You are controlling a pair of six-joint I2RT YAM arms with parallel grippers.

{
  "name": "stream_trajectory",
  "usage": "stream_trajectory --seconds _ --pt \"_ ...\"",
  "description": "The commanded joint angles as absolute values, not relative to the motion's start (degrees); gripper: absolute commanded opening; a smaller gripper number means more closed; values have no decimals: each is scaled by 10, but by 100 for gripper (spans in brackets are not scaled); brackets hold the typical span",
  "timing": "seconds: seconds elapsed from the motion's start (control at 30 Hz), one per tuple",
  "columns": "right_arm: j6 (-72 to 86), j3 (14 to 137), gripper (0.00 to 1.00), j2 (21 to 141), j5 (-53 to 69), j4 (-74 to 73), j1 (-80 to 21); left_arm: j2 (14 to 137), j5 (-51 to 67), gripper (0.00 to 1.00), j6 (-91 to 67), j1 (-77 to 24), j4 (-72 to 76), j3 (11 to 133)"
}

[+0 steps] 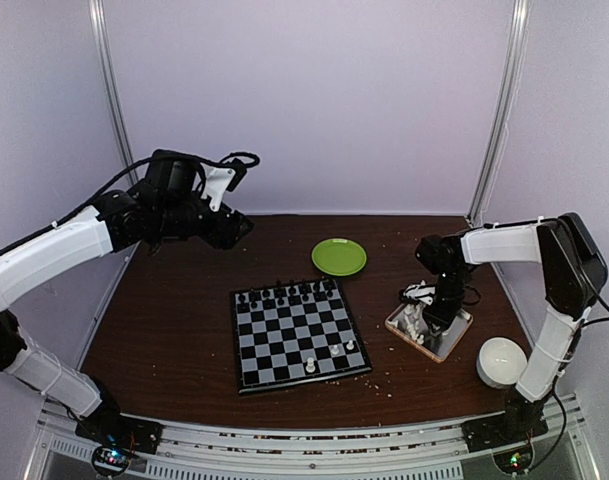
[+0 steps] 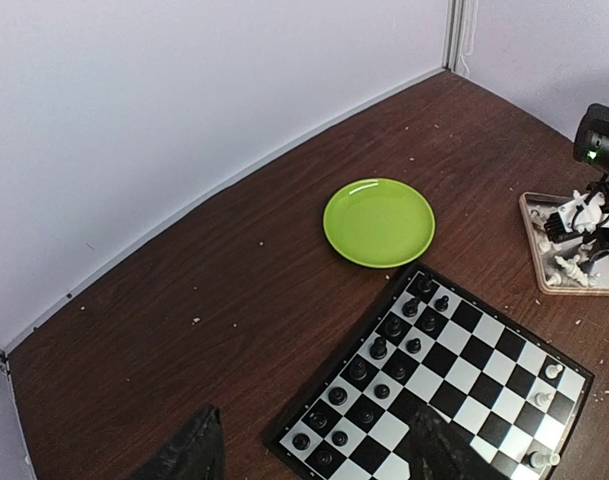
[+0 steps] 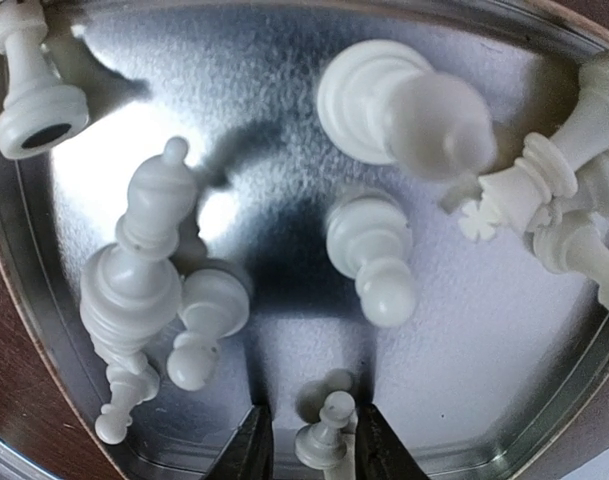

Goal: Set up the chess pieces on the board
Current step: Pick up the pawn from the storage box.

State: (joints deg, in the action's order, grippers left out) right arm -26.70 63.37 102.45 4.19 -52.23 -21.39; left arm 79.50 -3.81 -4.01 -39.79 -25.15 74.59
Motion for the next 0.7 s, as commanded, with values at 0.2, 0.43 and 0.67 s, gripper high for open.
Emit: stream_trajectory --seconds 0.2,0.43,0.67 --pt "-253 635 29 1038 -2 -519 -211 801 -32 64 -43 -395 -249 764" --pt "-253 634 21 1043 0 -522 -210 802 -33 64 -42 -395 -250 765" --pt "-254 643 11 1036 11 -524 -211 803 -30 64 -43 -395 -251 766"
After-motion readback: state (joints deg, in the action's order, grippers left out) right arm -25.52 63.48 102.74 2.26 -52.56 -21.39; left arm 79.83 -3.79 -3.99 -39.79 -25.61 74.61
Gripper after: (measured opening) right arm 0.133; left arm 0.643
